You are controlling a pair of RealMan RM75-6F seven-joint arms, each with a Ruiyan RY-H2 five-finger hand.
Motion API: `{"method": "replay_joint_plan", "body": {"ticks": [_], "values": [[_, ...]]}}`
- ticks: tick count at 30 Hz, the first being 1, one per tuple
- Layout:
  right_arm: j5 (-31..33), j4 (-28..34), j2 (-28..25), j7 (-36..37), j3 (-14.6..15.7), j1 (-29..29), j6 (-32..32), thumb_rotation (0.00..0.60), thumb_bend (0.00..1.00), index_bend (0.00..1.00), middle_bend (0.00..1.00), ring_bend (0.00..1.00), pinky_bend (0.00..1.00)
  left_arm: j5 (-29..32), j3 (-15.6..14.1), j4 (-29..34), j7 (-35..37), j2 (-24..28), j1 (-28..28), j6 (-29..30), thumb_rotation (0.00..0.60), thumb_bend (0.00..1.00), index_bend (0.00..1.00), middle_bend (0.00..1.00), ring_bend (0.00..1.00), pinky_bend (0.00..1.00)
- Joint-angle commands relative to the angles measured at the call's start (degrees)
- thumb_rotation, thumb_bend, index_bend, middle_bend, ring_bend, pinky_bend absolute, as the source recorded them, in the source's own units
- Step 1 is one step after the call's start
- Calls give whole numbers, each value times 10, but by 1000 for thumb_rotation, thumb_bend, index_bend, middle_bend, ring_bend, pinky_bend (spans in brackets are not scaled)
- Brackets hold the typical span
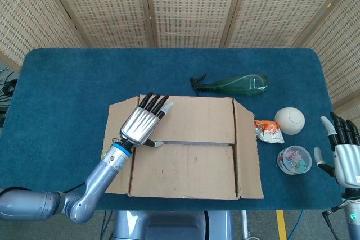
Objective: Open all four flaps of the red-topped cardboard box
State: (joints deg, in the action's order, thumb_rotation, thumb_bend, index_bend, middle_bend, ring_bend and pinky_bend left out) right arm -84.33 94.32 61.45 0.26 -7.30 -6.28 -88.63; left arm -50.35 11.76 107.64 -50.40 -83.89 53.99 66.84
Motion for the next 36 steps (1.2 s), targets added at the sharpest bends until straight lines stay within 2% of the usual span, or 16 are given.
{"method": "replay_joint_plan", "body": {"ticks": [1,7,16,25,36], "values": [[0,1,-1,0,-1,1,-1,600,504,25,11,0,0,-35,1,-8,20,0,-10,25,401,198,0,0,0,0],[0,2,-1,2,-3,1,-3,600,504,25,11,0,0,-60,10,-9,48,14,-21,44,402,198,0,0,0,0],[-1,8,-7,2,-4,5,-6,600,504,25,11,0,0,-92,50,-36,93,40,-27,68,404,193,0,0,0,0],[1,15,-14,3,-4,12,-13,600,504,25,11,0,0,-80,88,-132,95,38,-1,54,402,186,0,0,0,0],[1,26,-23,-2,-3,18,-16,600,504,25,11,0,0,-9,109,-233,57,-5,44,16,404,183,0,0,0,0]]}}
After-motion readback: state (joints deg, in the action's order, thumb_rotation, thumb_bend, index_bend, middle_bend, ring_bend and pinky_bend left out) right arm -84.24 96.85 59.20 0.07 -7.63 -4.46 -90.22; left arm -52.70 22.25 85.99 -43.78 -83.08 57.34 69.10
